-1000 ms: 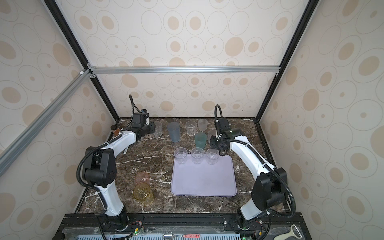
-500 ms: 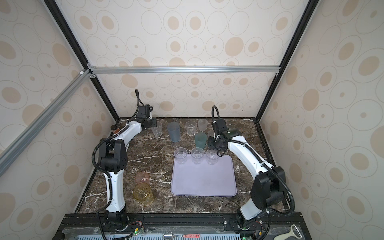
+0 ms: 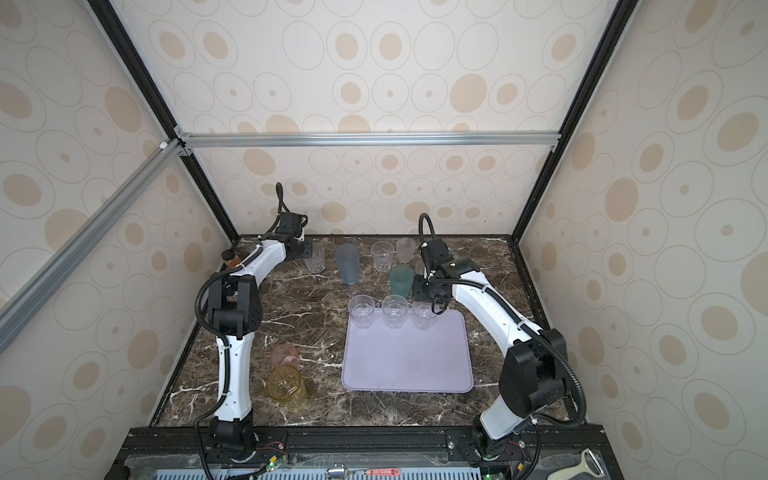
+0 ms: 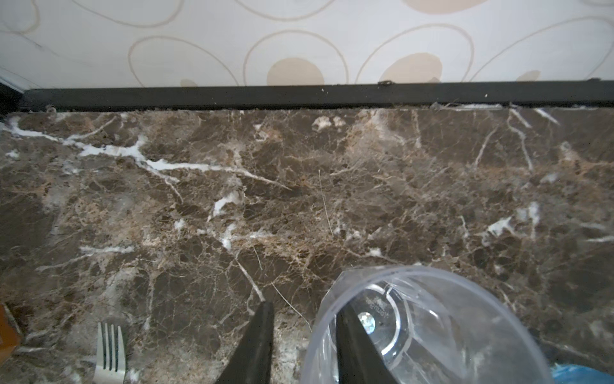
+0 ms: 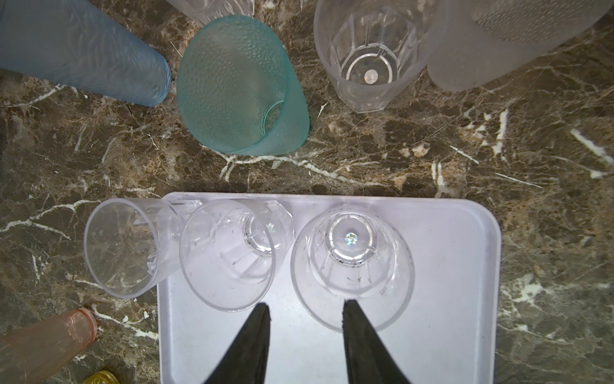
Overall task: Place the glasses into the tray
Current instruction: 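Reach the left gripper back to the cluster and grasp a fourth clear glass, then carry the fourth glass over the tray with the left gripper while the right approaches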
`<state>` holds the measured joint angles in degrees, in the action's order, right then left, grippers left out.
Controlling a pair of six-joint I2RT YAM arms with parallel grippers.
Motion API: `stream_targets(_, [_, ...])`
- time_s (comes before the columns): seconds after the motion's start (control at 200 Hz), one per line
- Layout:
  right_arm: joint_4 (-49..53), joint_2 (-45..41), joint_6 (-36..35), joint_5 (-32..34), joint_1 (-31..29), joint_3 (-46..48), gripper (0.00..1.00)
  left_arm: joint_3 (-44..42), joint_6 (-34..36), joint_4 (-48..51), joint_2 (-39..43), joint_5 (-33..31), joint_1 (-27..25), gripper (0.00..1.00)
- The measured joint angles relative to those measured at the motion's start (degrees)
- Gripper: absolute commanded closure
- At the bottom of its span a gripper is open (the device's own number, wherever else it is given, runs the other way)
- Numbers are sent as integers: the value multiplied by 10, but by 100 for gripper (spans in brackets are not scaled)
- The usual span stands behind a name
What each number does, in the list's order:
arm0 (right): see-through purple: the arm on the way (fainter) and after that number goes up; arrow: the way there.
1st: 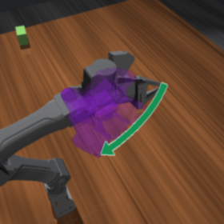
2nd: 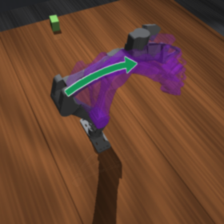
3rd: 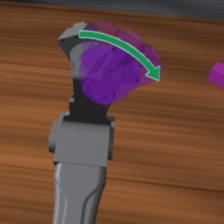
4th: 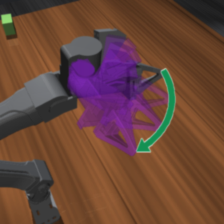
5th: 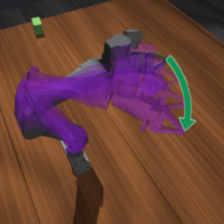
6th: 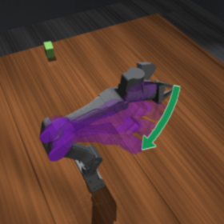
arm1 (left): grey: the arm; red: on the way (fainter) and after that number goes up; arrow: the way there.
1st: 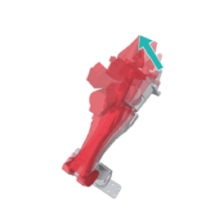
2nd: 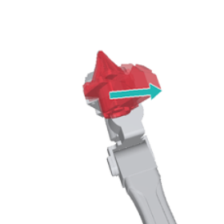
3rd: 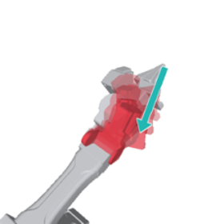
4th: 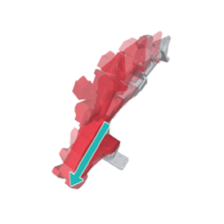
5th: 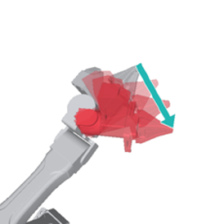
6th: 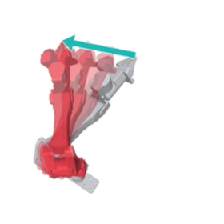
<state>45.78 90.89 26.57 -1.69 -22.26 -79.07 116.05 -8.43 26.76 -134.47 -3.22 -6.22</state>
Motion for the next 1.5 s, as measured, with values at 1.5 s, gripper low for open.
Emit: stream_targets(1.5, [-53,-142,15,142,-129,-41,56,-359,-173,-175,403,-86,-332,100])
